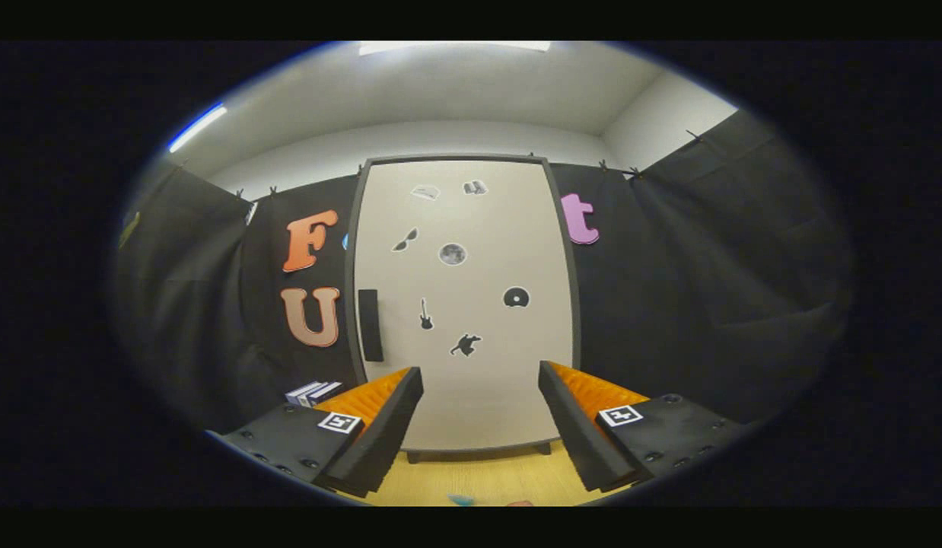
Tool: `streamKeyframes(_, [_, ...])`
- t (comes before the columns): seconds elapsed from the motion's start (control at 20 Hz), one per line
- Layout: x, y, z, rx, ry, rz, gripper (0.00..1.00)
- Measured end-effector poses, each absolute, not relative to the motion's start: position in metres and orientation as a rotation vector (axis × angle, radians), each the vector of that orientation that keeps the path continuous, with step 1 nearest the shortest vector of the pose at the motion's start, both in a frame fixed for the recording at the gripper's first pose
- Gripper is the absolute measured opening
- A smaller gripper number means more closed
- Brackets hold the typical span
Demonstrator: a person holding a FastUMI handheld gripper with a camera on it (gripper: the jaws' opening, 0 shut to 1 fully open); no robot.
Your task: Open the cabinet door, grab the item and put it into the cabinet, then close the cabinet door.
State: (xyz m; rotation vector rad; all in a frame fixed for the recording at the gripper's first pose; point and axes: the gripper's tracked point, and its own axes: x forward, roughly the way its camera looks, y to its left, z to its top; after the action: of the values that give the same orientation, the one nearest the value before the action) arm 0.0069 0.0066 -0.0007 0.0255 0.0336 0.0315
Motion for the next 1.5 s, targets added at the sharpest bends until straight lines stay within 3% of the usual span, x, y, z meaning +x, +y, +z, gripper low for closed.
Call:
streamKeyframes(0.4, [0.11, 0.126, 0.004, -0.011, 0.053, 0.16, 0.96])
streamKeyframes(0.7, [0.193, 0.159, -0.03, -0.08, 0.185, 0.137, 0.95])
streamKeyframes(0.75, [0.198, 0.16, -0.034, -0.061, 0.204, 0.132, 0.92])
streamKeyframes(0.95, [0.204, 0.159, -0.036, -0.02, 0.224, 0.122, 0.52])
streamKeyframes(1.1, [0.201, 0.157, -0.038, 0.001, 0.236, 0.129, 0.37])
streamKeyframes(1.3, [0.184, 0.153, -0.035, -0.008, 0.238, 0.143, 0.29])
streamKeyframes(1.5, [0.121, 0.126, -0.02, 0.016, 0.223, 0.159, 0.2])
